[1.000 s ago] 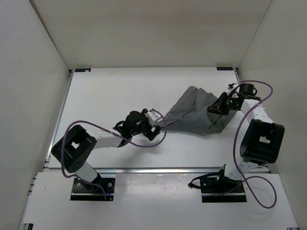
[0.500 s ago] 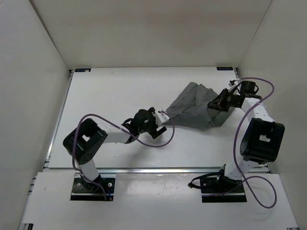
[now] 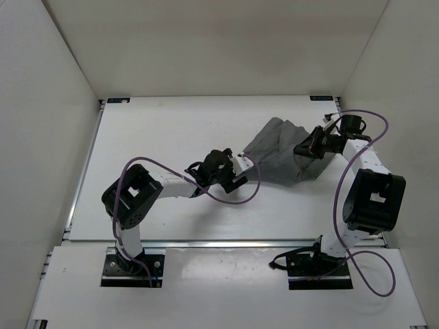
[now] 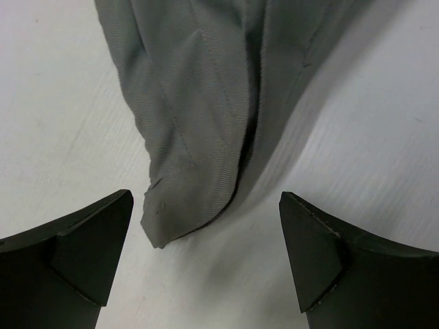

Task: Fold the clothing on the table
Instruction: Flatten the skirt out

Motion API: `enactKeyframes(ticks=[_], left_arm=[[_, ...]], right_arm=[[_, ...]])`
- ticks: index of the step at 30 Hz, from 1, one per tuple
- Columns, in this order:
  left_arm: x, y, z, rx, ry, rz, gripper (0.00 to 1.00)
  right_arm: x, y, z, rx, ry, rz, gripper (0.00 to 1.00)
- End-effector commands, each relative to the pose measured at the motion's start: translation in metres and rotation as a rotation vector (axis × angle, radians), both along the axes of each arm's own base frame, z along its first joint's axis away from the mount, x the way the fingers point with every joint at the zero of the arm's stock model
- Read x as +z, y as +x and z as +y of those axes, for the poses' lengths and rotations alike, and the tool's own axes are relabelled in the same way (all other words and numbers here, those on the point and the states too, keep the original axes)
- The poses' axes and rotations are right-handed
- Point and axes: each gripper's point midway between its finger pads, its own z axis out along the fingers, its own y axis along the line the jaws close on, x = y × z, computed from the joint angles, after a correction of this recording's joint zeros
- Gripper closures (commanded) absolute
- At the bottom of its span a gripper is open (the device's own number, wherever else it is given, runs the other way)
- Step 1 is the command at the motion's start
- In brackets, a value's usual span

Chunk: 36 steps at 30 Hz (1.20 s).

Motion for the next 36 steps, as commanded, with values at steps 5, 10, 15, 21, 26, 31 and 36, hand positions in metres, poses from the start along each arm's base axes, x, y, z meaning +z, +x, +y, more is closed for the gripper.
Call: enactKeyframes(ticks=[5, 10, 15, 21, 26, 31, 36], left_arm=[[-0.001, 0.003, -0.013, -0.034, 0.092, -0.018, 0.02], [0.003, 0.014, -0.017, -0.026, 0.094, -0.054, 0.36], [0.008, 0.031, -0.001, 0.068, 0.066, -0.080, 1.00], [0.077, 0.050, 0.038, 0.224, 0.048, -0.172, 1.00], [0.212, 0.039, 0.075, 0.312, -0.153, -0.295, 1.00], [0.313, -0.012, 0.103, 0.308, -0.319, -0.363, 1.00], [0.376, -0.068, 0.132, 0.238, -0.527, -0.354, 1.00]], right_arm=[[0.027, 0.010, 0.008, 0.032, 0.017, -0.095, 1.00], [0.031, 0.007, 0.014, 0.053, 0.028, -0.106, 1.00], [0.036, 0.004, 0.013, 0.064, 0.030, -0.116, 1.00], [0.061, 0.002, 0.018, 0.155, -0.050, -0.225, 1.00], [0.112, -0.001, 0.020, 0.171, -0.212, -0.414, 0.99], [0.188, -0.042, 0.028, 0.159, -0.284, -0.703, 1.00], [0.230, -0.081, 0.052, 0.217, -0.326, -0.827, 1.00]])
